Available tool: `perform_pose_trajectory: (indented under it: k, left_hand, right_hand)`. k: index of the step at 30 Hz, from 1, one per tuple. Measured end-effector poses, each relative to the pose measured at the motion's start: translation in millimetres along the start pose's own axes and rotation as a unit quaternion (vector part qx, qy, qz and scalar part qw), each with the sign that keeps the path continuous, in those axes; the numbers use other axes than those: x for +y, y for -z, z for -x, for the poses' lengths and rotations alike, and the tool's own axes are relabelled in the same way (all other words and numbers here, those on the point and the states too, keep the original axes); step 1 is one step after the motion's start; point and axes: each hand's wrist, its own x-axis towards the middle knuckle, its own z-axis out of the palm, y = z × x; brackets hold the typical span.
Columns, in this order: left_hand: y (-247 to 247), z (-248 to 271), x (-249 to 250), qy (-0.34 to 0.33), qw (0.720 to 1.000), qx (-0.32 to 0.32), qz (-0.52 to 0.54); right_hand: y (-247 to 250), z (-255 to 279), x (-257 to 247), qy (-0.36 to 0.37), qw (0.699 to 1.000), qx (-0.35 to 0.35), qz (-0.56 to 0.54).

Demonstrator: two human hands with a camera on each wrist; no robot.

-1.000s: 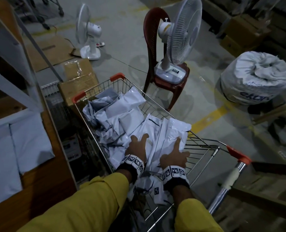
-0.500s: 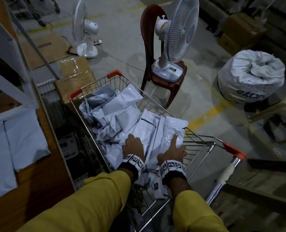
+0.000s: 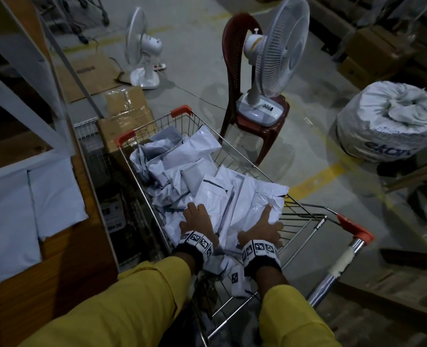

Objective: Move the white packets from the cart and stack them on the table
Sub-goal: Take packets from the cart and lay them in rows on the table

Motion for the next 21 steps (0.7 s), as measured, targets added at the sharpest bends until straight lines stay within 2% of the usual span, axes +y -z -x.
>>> perform_pose_trajectory:
  k: [2,6,9,12,14,17,21]
  left_hand:
    - [4,5,-3,0.014,1.0,0.008,0.012]
    - [31,22,-9,0.078,0.99,0.103,0.063]
    - [39,35,-21,0.053,0.988,0.074,0.126]
    - [53,53,-36,0.044,0.986,0.11,0.12]
    - [63,69,-49,0.025,0.979,0.121,0.16]
    - [74,90,-78,0.024,0.956,0.128,0.262]
    - [87,126,-120,0.032,0.938,0.191,0.286]
  right_hand:
    - [2,4,-2,-0.009,1.0,0.002,-0.014]
    - [1,9,-3,0.002,0.998,0.008,-0.057]
    - [-1,19,-6,0.019,0.997,0.008,-0.073]
    - [-1,36,-13,0.034,0.996,0.022,-0.085]
    - [2,49,-18,0.056,0.994,0.034,-0.093]
    - [8,68,-25,0.094,0.99,0.041,-0.094]
    - [15,106,-33,0.16,0.978,0.066,-0.117]
